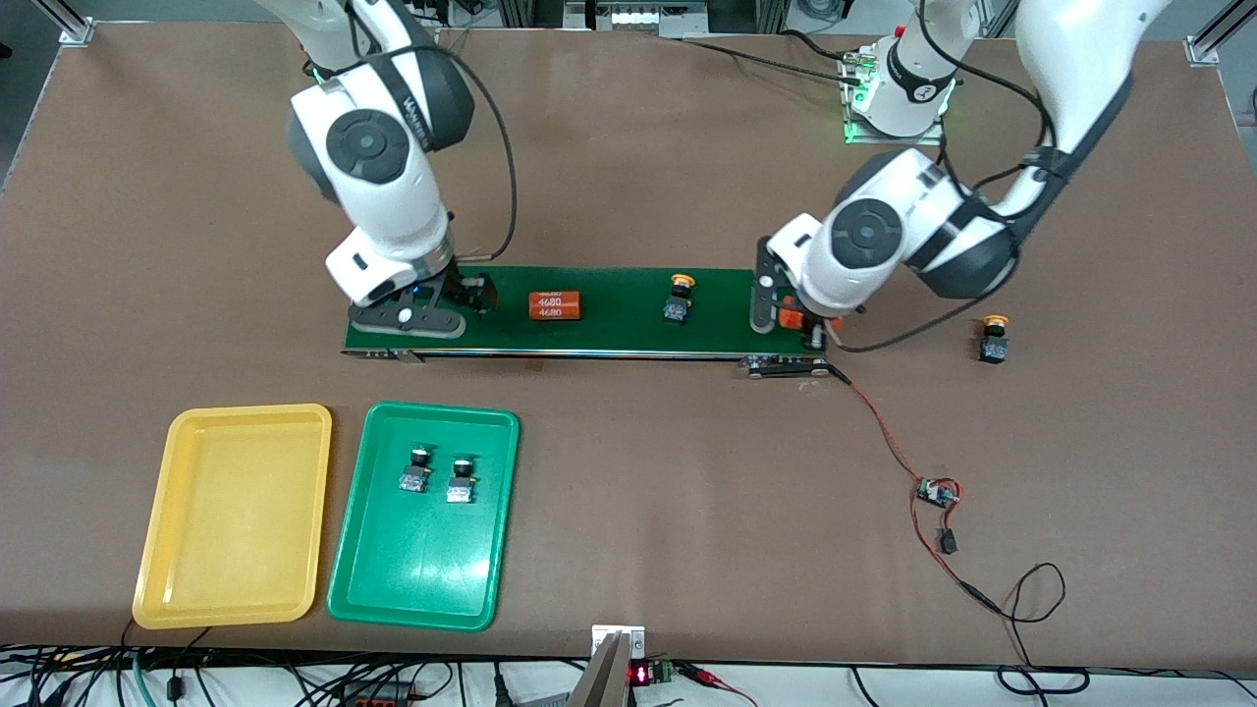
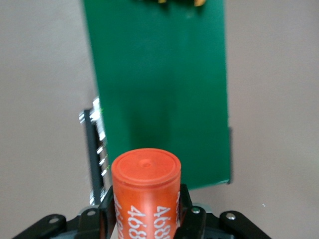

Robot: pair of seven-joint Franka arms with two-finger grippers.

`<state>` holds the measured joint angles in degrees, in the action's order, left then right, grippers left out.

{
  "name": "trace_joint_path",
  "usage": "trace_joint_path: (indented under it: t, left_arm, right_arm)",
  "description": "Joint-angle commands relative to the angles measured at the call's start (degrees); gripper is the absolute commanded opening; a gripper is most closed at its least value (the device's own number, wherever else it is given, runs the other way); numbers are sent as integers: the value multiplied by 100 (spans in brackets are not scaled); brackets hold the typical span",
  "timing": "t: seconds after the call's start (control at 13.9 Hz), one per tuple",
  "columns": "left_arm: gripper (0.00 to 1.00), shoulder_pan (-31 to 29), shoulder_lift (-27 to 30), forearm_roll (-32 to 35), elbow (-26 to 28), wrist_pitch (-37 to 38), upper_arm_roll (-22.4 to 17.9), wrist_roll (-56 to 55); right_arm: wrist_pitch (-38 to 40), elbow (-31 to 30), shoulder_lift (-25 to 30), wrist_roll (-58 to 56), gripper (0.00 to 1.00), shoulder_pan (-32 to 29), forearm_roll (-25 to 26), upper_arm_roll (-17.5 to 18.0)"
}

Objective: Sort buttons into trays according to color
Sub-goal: 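Place the orange battery on the conveyor while the right gripper returns, then grasp the conveyor button with the right gripper while the left gripper grasps another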

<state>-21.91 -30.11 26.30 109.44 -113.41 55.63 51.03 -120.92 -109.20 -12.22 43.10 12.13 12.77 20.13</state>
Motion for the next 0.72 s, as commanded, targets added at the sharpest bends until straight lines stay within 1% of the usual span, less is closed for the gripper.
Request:
trace_joint_path:
  t: [0.0, 0.14, 0.29, 0.43, 0.5, 0.65]
  left_arm:
    - [3, 98, 85, 156, 217, -102, -34, 196]
    - [8, 134, -47, 165, 218, -216, -52, 144]
    - [17, 134, -161, 173, 314, -453, -113, 135]
    - [18, 134, -240, 295, 490, -796, -157, 135]
    - [21, 134, -328, 471, 490, -875, -175, 135]
    - [21, 143, -373, 551, 525, -911, -219, 126]
  right_arm:
    - [-546, -786, 369, 514, 100, -158, -55, 394]
    - [-670, -945, 465, 541, 100, -167, -55, 579]
    - [-626, -954, 474, 550, 100, -175, -55, 606]
    - [-670, -972, 466, 542, 100, -184, -55, 606]
    - [-688, -963, 457, 542, 100, -184, -55, 606]
    - [-688, -963, 439, 542, 100, -176, -55, 606]
